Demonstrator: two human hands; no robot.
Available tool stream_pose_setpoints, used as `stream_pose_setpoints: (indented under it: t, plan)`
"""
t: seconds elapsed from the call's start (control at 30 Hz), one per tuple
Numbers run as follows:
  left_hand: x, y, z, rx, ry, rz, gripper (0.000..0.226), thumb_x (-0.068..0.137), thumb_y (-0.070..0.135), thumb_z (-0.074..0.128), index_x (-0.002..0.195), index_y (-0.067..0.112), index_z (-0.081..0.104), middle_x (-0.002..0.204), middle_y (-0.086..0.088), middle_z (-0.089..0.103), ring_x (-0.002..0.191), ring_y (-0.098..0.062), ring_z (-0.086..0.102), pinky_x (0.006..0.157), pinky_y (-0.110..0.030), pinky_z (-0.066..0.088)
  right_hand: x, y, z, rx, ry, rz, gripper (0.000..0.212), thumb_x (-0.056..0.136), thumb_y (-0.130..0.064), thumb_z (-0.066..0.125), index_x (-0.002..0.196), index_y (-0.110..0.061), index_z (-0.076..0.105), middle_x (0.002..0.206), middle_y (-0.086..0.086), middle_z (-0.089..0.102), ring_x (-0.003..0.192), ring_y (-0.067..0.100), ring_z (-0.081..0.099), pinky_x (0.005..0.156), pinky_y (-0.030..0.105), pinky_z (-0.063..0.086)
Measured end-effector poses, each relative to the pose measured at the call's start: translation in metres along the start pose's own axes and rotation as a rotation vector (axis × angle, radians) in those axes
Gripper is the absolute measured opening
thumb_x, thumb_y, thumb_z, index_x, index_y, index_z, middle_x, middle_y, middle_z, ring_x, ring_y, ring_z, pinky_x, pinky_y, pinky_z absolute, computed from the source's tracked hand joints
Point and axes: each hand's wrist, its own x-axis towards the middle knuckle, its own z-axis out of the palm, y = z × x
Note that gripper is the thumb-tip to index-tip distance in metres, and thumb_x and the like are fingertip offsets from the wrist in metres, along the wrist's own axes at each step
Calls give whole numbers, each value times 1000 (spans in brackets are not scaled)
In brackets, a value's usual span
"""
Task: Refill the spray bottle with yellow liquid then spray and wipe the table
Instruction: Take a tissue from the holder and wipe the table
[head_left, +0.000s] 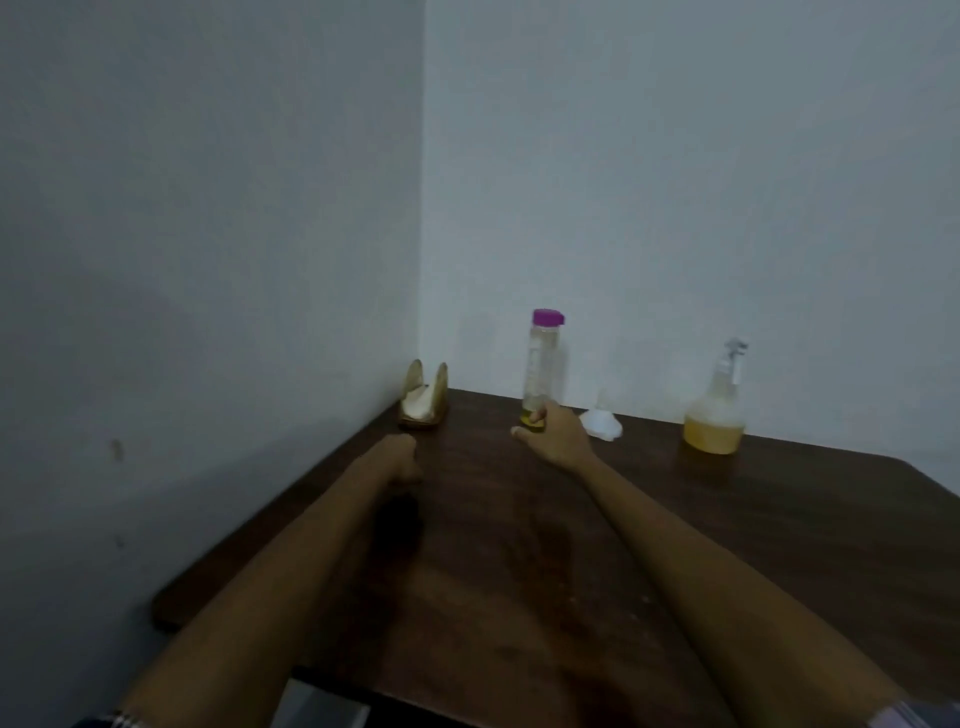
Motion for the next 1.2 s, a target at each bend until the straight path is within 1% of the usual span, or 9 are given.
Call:
stream_pose_setpoints:
  t: [0.1, 0.23, 0.37, 0.47, 0.53, 0.63, 0.8, 1.0, 1.2]
  plan:
    - [10, -37, 5, 62, -47, -91, 40, 90, 25, 59, 123, 3, 51, 128, -15, 53, 116, -26, 55, 95, -32, 45, 14, -30, 41, -40, -74, -85, 32, 86, -31, 66, 107, -10, 54, 115, 9, 58, 106, 22, 55, 92, 38, 47]
    - [39, -56, 6, 98, -85, -123, 47, 91, 34, 58, 121, -2, 53, 127, -18, 57, 115, -28, 57, 95, -33, 45, 43, -52, 82, -190, -123, -213, 34, 89, -30, 61, 115, -11, 51, 118, 10, 57, 109, 22, 53, 88, 34, 45]
    - [72, -61, -5, 93, -162, -188, 71, 78, 46, 69, 127, -1, 48, 131, -16, 54, 119, -27, 55, 99, -35, 44, 72, -56, 109, -356, -95, -273, 36, 90, -26, 58, 122, -12, 48, 122, 11, 53, 112, 24, 51, 88, 35, 46]
    - [92, -59, -15, 69, -200, -199, 80, 73, 41, 76, 133, 1, 41, 134, -13, 51, 121, -24, 53, 94, -32, 44, 94, -58, 124, -487, 18, -345, 39, 91, -18, 56, 128, -13, 47, 124, 12, 50, 114, 24, 48, 79, 29, 43]
    - [104, -57, -15, 79, -152, -152, 77, 78, 34, 74, 136, 0, 38, 138, -14, 46, 125, -25, 50, 95, -32, 43, 108, -61, 131, -589, 83, -441, 40, 91, -12, 55, 131, -12, 47, 131, 14, 44, 120, 26, 42, 79, 28, 44]
    - [119, -51, -10, 70, -59, -114, 51, 92, 21, 56, 137, 2, 41, 141, -15, 43, 128, -27, 45, 101, -33, 40, 126, -67, 146, -885, 20, -637, 37, 91, -14, 53, 128, -8, 52, 143, 17, 35, 130, 30, 33, 96, 39, 40]
    - [128, -50, -7, 131, -19, -69, 42, 96, 18, 46, 136, 4, 42, 140, -13, 45, 129, -26, 45, 102, -33, 39, 147, -76, 168, -1218, 9, -708, 21, 94, -13, 48, 107, -7, 64, 122, 13, 55, 116, 29, 44, 105, 48, 29]
    - [126, -52, -13, 84, -104, -116, 52, 91, 15, 57, 138, 3, 39, 141, -13, 43, 129, -25, 45, 100, -31, 40, 159, -82, 163, -1005, 39, -574, 19, 94, -17, 51, 103, -8, 64, 112, 9, 62, 109, 25, 50, 92, 37, 34]
    - [118, -55, -15, 118, -130, -67, 77, 76, 26, 76, 139, 3, 37, 142, -14, 41, 129, -27, 45, 102, -33, 41, 166, -95, 142, -120, 266, -226, 24, 96, -13, 49, 99, 0, 69, 103, 14, 68, 97, 25, 61, 81, 30, 45]
